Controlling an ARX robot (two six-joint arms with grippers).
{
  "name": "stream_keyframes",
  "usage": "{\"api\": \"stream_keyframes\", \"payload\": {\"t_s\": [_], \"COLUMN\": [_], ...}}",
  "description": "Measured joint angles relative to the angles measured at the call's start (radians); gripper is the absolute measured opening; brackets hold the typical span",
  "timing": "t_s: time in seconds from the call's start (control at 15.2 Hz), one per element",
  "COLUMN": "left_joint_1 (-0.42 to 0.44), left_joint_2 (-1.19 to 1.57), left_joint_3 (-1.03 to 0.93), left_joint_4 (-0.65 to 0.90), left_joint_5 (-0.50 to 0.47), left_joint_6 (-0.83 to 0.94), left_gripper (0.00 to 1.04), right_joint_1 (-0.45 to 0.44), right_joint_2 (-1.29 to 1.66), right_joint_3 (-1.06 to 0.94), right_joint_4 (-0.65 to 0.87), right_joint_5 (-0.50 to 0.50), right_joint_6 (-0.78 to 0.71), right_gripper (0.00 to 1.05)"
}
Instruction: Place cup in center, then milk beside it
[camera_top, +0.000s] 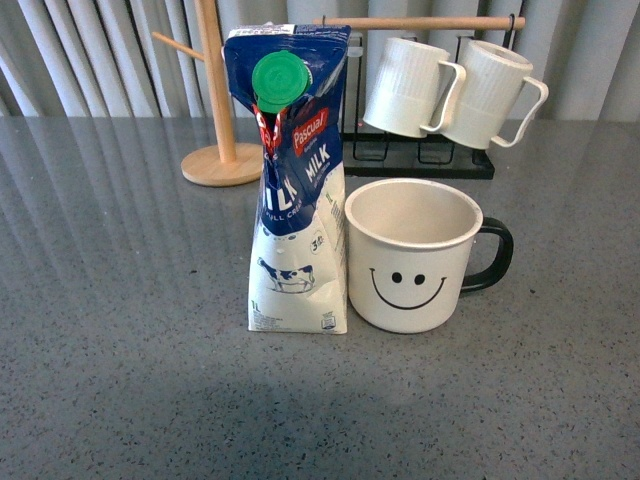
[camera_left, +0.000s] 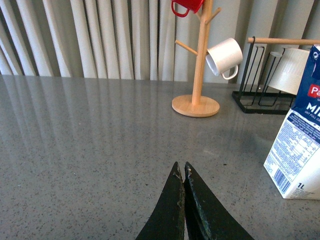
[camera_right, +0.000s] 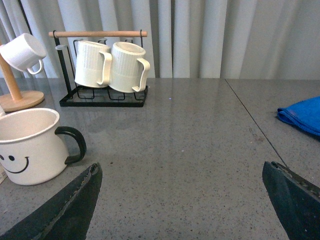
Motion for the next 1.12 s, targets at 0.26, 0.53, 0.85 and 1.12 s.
{"api": "stream_keyframes", "payload": {"t_s": [0.26,0.53,0.85,1.12], "left_joint_1": [0.0,0.0,0.0,0.0], "left_joint_2": [-0.173,-0.174,-0.174,-0.174], "left_joint_3": [0.004,0.001,0.001,0.001], "left_joint_4": [-0.181,-0.185,-0.185,-0.185], "left_joint_5": [-0.002,0.0,0.0,0.0], "left_joint_6": [0.001,0.002,0.001,0.001], "left_gripper": [0.01,0.01,0.24,0.72], "right_joint_1": [0.0,0.0,0.0,0.0], "right_joint_2": [0.0,0.0,0.0,0.0], "right_joint_3": [0.0,0.0,0.0,0.0], "right_joint_4": [0.001,0.0,0.0,0.0], "right_joint_5": [-0.001,0.0,0.0,0.0], "right_joint_6": [0.0,0.0,0.0,0.0], "right_gripper": [0.98,0.98,0.98,0.98]}}
